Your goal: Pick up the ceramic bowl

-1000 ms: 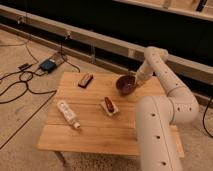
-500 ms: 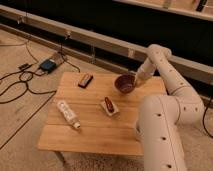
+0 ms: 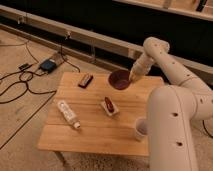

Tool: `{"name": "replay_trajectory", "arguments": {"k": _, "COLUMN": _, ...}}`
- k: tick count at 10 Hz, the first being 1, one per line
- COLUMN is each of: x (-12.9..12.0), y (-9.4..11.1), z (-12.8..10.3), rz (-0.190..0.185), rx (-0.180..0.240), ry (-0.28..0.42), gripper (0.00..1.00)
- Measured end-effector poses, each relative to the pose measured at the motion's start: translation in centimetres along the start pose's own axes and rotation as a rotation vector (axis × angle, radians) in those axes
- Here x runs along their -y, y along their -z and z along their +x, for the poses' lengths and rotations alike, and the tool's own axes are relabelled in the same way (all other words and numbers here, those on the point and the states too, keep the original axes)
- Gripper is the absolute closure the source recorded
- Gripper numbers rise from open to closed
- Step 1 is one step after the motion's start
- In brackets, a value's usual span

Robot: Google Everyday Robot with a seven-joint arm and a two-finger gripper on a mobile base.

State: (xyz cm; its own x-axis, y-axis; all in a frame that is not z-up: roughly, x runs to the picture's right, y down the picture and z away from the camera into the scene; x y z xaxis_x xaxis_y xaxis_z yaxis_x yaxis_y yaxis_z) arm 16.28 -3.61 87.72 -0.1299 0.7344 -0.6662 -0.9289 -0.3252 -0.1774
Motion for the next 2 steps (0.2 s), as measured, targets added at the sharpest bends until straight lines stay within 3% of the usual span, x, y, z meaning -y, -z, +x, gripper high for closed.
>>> {"name": "replay_trajectory", "arguments": {"k": 2, "x": -0.90, "y": -0.27, "z": 1.52, "rz": -0.013, "rx": -0.007, "ry": 0.012, "gripper": 1.00}}
